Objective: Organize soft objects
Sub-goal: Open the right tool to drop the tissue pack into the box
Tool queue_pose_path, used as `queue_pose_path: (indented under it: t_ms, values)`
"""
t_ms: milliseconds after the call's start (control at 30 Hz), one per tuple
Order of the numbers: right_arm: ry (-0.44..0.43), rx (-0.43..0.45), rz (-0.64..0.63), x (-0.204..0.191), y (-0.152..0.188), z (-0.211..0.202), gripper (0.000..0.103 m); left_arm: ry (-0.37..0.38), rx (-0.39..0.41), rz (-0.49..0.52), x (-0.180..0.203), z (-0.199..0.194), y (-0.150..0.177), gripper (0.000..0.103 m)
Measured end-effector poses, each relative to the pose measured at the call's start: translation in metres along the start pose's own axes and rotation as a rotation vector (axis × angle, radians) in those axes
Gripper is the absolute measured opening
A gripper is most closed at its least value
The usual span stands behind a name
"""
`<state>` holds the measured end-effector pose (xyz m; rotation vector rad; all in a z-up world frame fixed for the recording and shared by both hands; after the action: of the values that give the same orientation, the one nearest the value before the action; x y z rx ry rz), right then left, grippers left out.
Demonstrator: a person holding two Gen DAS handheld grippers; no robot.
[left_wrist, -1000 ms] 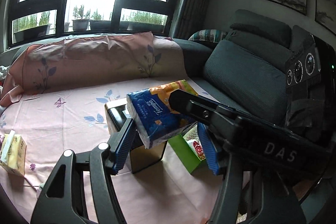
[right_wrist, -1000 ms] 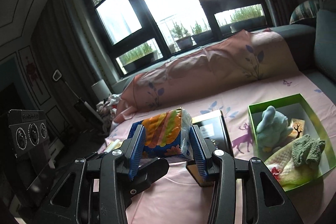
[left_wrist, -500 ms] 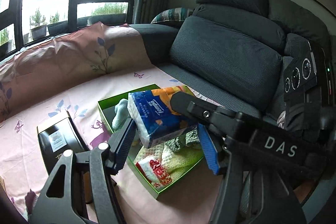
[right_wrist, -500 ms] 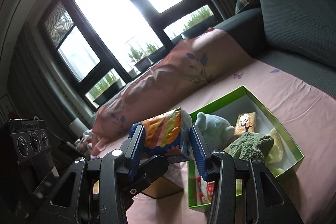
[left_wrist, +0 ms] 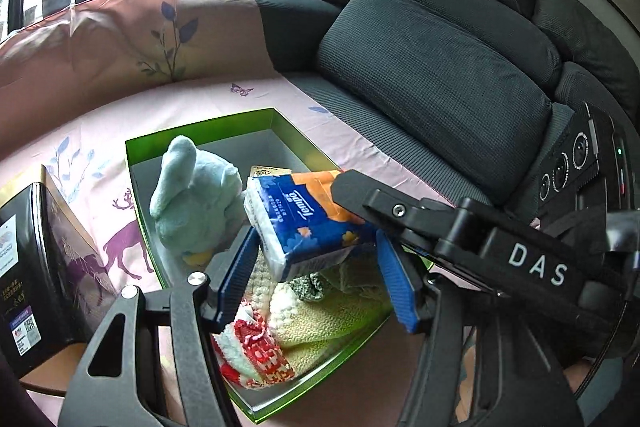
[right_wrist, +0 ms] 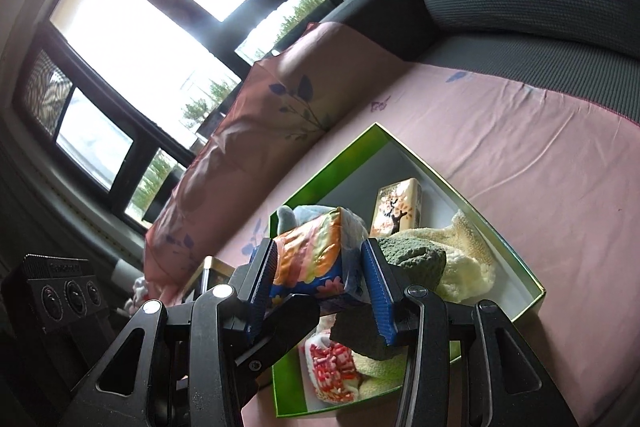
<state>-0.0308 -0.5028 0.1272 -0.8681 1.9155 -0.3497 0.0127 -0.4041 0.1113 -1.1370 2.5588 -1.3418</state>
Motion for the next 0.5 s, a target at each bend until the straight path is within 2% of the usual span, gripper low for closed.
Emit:
queue_pose_path:
  t_ms: [167,267,333,367,400,467,500]
  values:
    - [0.023,0.018,0.021,0.004,-0.003,0.008,0.047,-0.032,-0.015,-0.043,-0.008,0.0,-0.001,0.06]
    - [0.084,0.042,0.006,0.004,-0.004,-0.001,0.047,-0.015,0.0,-0.058,-0.01,-0.014,0.0,0.063]
    - [0.113,0.069,-0.008,0.0,-0.004,-0.011,0.049,0.016,0.035,-0.079,-0.011,-0.033,0.002,0.066]
    - [0.111,0.077,-0.01,-0.002,-0.004,-0.015,0.056,0.026,0.055,-0.086,-0.013,-0.045,0.002,0.068]
    - [0.098,0.084,-0.015,-0.006,-0.003,-0.019,0.062,0.03,0.076,-0.091,-0.014,-0.058,0.003,0.074]
    - [0.057,0.086,-0.044,-0.017,-0.001,-0.026,0.063,0.008,0.118,-0.101,-0.021,-0.085,0.004,0.083]
    - [0.041,0.082,-0.065,-0.024,0.0,-0.028,0.064,-0.009,0.143,-0.109,-0.026,-0.1,0.006,0.084]
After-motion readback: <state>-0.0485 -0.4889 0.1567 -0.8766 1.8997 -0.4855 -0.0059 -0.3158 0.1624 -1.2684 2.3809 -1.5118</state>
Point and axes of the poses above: each gripper's, at about its wrist camera, not at the fingertips, and z roughly the way its jaws point, x to its right, y to its underside, the point moved 4 cm from there along z, roughly the way its jaws point, and after that the axes turned 1 degree about y, right-handed, at the moved point
